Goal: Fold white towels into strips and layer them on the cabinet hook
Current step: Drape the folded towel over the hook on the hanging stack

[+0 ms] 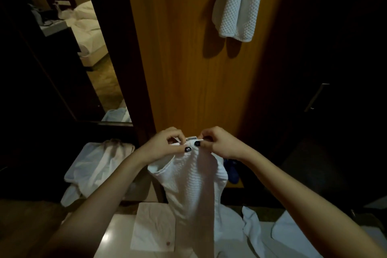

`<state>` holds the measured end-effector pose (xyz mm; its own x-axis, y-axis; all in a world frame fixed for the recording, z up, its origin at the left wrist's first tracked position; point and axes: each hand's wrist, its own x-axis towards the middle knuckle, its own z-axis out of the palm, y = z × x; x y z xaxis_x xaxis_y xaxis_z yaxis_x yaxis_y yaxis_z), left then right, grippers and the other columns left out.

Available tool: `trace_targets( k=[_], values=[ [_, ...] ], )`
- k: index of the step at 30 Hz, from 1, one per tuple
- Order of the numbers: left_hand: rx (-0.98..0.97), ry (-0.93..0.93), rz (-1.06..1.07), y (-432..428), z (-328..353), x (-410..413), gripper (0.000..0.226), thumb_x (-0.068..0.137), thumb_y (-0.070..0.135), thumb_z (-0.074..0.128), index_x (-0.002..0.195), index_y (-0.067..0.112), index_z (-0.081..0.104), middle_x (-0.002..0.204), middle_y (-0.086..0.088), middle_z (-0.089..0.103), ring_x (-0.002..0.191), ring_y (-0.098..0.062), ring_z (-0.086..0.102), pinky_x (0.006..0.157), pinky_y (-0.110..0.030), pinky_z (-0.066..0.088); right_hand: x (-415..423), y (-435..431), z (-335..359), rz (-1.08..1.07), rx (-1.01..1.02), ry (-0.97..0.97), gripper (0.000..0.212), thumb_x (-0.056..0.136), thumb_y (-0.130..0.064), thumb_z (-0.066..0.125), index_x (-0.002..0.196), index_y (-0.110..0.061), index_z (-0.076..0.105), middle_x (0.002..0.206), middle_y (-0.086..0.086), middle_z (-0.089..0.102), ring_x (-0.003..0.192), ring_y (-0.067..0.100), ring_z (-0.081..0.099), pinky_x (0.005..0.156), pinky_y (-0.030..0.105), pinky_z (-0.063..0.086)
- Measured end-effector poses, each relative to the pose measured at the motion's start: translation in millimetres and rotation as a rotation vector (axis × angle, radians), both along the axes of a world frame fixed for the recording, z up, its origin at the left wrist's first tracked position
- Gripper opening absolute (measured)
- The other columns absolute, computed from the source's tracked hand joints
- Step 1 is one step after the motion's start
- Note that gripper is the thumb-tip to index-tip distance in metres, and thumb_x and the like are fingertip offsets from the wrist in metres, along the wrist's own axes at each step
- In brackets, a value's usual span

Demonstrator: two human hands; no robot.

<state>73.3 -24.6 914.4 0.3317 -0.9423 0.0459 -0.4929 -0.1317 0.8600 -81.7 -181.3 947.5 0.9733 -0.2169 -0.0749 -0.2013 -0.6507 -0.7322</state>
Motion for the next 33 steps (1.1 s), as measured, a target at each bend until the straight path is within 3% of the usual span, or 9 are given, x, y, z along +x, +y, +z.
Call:
trace_targets(
  k=[3, 7, 11, 14, 16, 20, 24, 27, 33],
  values=[
    [0.053, -0.085, 0.005, 4, 1, -9, 0.009, 0.083, 0.021, 0.077, 0.086, 0.021, 0.068, 0.094, 0.003, 0.063, 0.091, -0.01, 0.06, 0.083, -0.028, 0.045, -2, 8, 1, -0.024, -0.019, -0.018, 0.017, 0.099, -0.022, 0.056, 0.082, -0.02, 0.058, 0.073, -0.002, 0.058, 0.063, 0.011, 0.051, 0.059, 0.029, 0.041],
    [-0.02, 0.004, 0.125, 8, 15, -10, 0.018, 0.084, 0.012, 0.074, 0.071, 0.025, 0.074, 0.072, 0.007, 0.07, 0.074, -0.003, 0.063, 0.07, -0.023, 0.047, -7, 14, 8, -0.042, 0.045, -0.074, 0.016, 0.098, -0.023, 0.057, 0.084, -0.016, 0.059, 0.082, 0.006, 0.064, 0.073, 0.017, 0.055, 0.066, 0.034, 0.046],
    [-0.109, 0.035, 0.148, 14, 35, -8, 0.004, 0.083, 0.009, 0.074, 0.079, 0.008, 0.076, 0.079, -0.003, 0.071, 0.078, -0.006, 0.064, 0.072, -0.018, 0.047, -12, 5, 20, 0.071, -0.02, -0.107, 0.018, 0.094, -0.031, 0.063, 0.083, -0.016, 0.064, 0.089, -0.004, 0.061, 0.091, 0.002, 0.049, 0.08, 0.012, 0.038],
    [-0.16, 0.037, 0.162, 23, 51, 2, 0.008, 0.084, 0.007, 0.072, 0.078, 0.001, 0.073, 0.076, -0.006, 0.068, 0.074, -0.006, 0.062, 0.071, -0.017, 0.047, -13, -9, 22, 0.148, -0.124, 0.019, 0.008, 0.089, -0.031, 0.069, 0.088, -0.024, 0.066, 0.095, -0.01, 0.058, 0.1, 0.003, 0.044, 0.089, 0.024, 0.039],
    [-0.174, 0.033, 0.18, 28, 59, 7, 0.009, 0.084, 0.008, 0.072, 0.075, 0.004, 0.072, 0.07, 0.0, 0.068, 0.07, -0.003, 0.062, 0.068, -0.015, 0.047, -12, -13, 17, 0.156, -0.043, 0.045, 0.004, 0.09, -0.022, 0.069, 0.093, -0.02, 0.069, 0.095, -0.014, 0.064, 0.096, 0.001, 0.054, 0.088, 0.029, 0.045],
    [-0.161, -0.019, 0.206, 35, 61, 11, 0.013, 0.084, 0.011, 0.073, 0.071, 0.014, 0.072, 0.065, 0.008, 0.069, 0.066, 0.002, 0.062, 0.063, -0.011, 0.047, -9, -7, 4, 0.089, 0.094, 0.063, 0.015, 0.094, -0.014, 0.063, 0.105, -0.018, 0.072, 0.073, -0.032, 0.061, 0.069, -0.013, 0.054, 0.066, 0.009, 0.039],
    [-0.158, -0.008, 0.221, 47, 53, 16, 0.013, 0.084, 0.012, 0.072, 0.072, 0.015, 0.073, 0.068, 0.005, 0.07, 0.068, -0.001, 0.063, 0.066, -0.013, 0.049, -12, -7, -7, 0.109, -0.007, 0.145, 0.038, 0.09, -0.005, 0.064, 0.115, -0.033, 0.068, 0.126, -0.017, 0.061, 0.116, 0.009, 0.057, 0.096, 0.031, 0.047],
    [-0.165, -0.003, 0.23, 56, 51, 23, 0.014, 0.085, 0.01, 0.071, 0.072, 0.016, 0.072, 0.068, 0.007, 0.07, 0.067, 0.001, 0.063, 0.065, -0.011, 0.048, -20, -12, -16, 0.031, -0.034, 0.102, 0.039, 0.09, 0.003, 0.056, 0.098, -0.031, 0.073, 0.104, -0.014, 0.07, 0.095, 0.023, 0.067, 0.082, 0.047, 0.053],
    [-0.134, 0.035, 0.069, 64, 57, 24, 0.017, 0.085, 0.009, 0.07, 0.071, 0.019, 0.07, 0.075, 0.005, 0.067, 0.076, -0.005, 0.062, 0.073, -0.016, 0.047, -20, -13, -6, -0.2, 0.381, -0.234, 0.024, 0.095, 0.004, 0.055, 0.092, -0.008, 0.075, 0.077, 0.006, 0.071, 0.064, 0.015, 0.065, 0.061, 0.021, 0.052]
  ],
)
